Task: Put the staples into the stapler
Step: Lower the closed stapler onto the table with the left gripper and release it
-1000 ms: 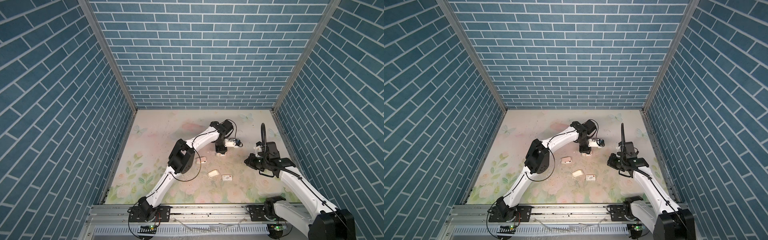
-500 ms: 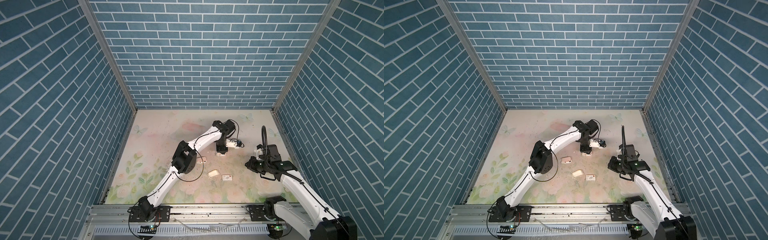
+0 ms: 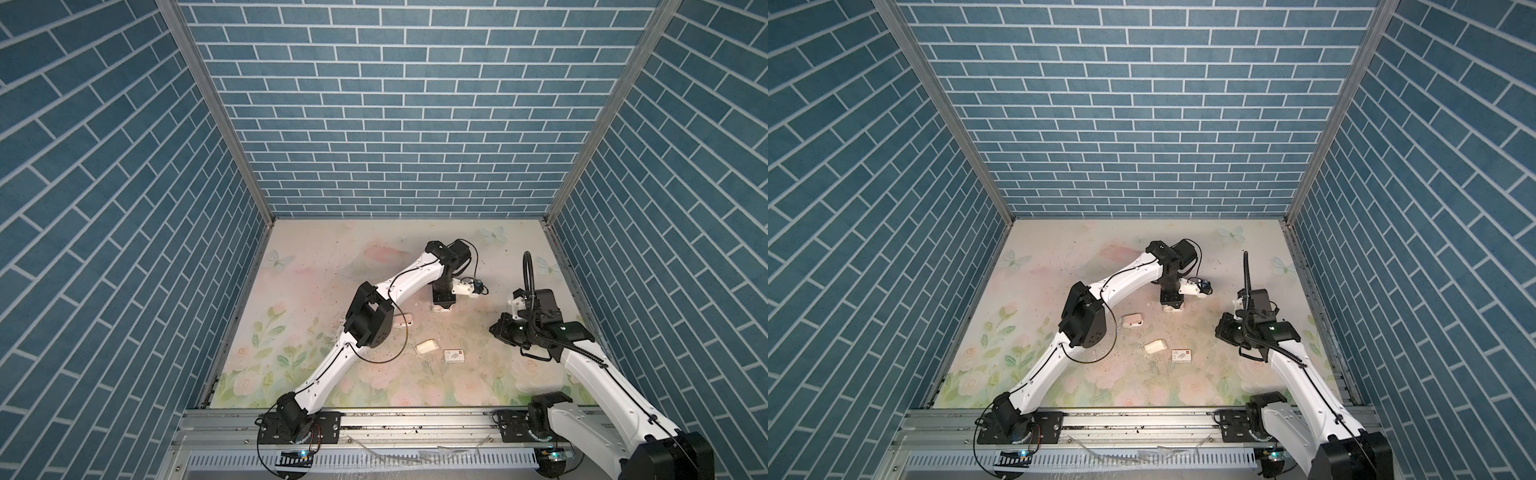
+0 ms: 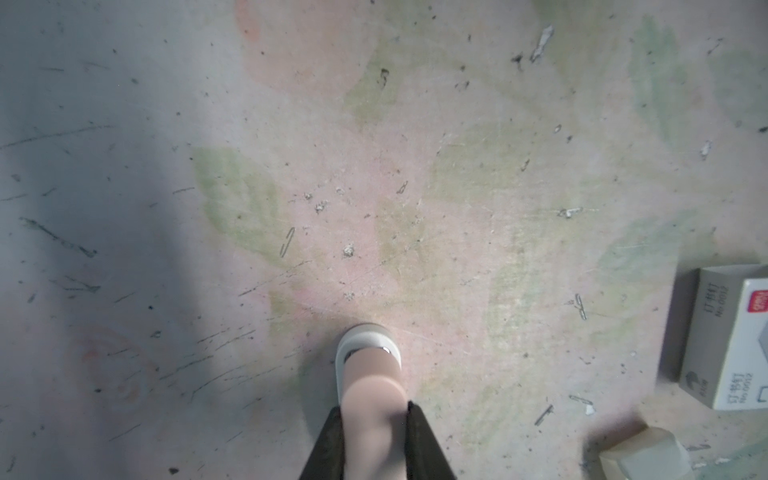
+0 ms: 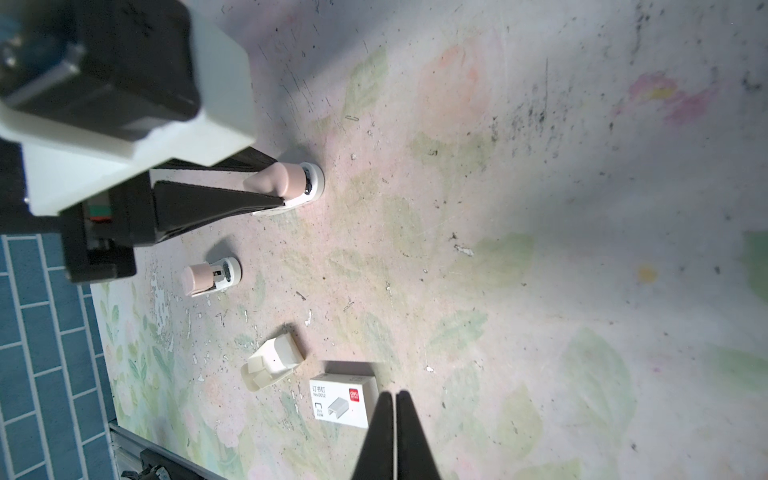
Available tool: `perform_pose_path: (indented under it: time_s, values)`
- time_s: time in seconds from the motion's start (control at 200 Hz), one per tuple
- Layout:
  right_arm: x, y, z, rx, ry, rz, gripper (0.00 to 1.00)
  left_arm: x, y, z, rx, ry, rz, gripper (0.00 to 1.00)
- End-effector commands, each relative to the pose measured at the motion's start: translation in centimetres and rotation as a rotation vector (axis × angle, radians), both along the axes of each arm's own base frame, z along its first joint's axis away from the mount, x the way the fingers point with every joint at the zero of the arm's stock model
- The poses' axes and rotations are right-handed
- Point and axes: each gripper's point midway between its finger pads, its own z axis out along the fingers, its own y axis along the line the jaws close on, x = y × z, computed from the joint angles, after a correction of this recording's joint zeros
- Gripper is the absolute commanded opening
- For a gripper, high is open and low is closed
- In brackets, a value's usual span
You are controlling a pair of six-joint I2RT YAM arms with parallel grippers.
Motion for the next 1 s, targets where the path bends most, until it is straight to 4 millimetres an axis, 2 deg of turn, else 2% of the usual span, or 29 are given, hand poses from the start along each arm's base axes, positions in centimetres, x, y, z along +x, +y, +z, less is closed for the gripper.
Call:
perform_pose_path:
  time_s: [0.0,0.26,0.685,0.995]
  values:
    - [-0.7,-0.1,-0.6,0.007,0.027,-0.011,0.07,-8.1,5.5,-9.4,0.355,0.298,-0.067,0.09]
    - [-0.8,-0.1,-1.1,0.010,0.038,-0.013,0.07,-8.6,5.9,-10.7,0.405,0.305,-0.074,0.09]
    - [-1.1,-0.1,-0.7,0.015,0.023,-0.012,0.07,-10.5,7.3,-12.3,0.485,0.384,-0.113,0.09]
    - [-1.2,-0.1,-0.5,0.015,0.022,-0.009,0.07,-11.1,7.6,-13.1,0.498,0.414,-0.115,0.08]
